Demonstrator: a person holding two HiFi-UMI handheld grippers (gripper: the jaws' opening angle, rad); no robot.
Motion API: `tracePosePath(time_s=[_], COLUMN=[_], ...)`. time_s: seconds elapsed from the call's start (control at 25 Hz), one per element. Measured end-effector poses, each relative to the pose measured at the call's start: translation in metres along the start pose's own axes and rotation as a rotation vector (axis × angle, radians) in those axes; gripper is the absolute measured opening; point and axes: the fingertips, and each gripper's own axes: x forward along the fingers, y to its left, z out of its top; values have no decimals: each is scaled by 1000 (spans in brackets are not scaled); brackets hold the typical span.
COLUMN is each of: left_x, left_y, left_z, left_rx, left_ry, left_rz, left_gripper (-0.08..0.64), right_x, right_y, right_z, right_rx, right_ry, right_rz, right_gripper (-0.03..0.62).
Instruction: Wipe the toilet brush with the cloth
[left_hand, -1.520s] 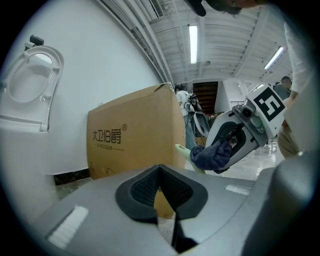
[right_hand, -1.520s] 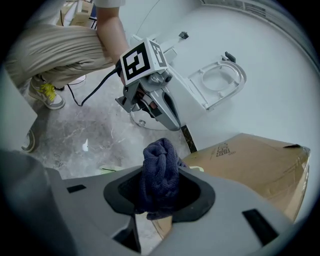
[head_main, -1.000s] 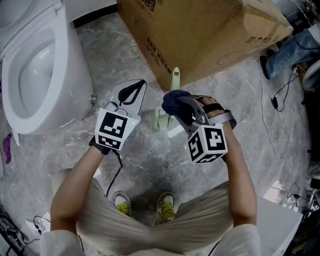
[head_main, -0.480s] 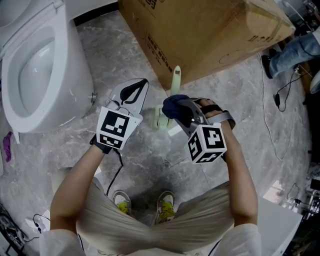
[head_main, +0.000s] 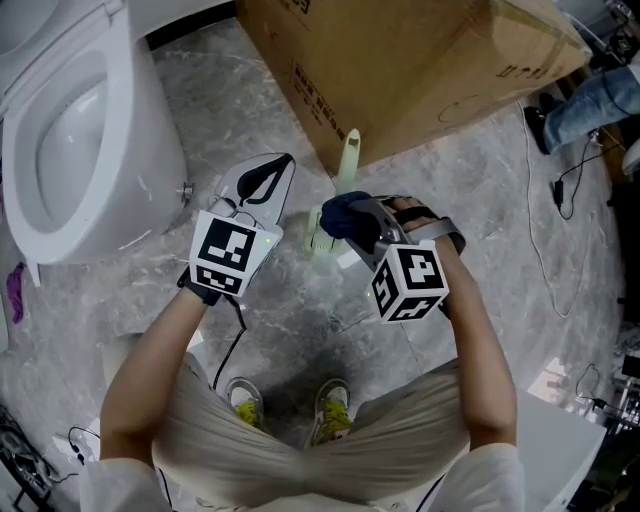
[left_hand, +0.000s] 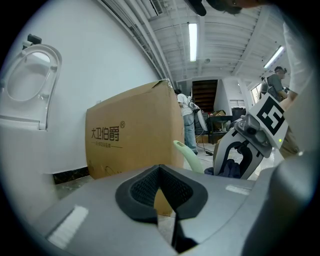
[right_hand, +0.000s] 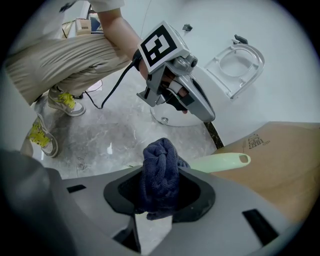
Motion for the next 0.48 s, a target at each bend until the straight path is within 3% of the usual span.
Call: tracePosePath(time_s=[0.48], left_x=[0], left_y=[-1], left_z=[2], left_rx=[-4], left_ry=[-1], left_rz=[-5], left_gripper=[1], right_x=[14], right_y=[18], right_z=[-1], right_rx=[-16], right_ry=[8], right_rz=[54], right_gripper=[140])
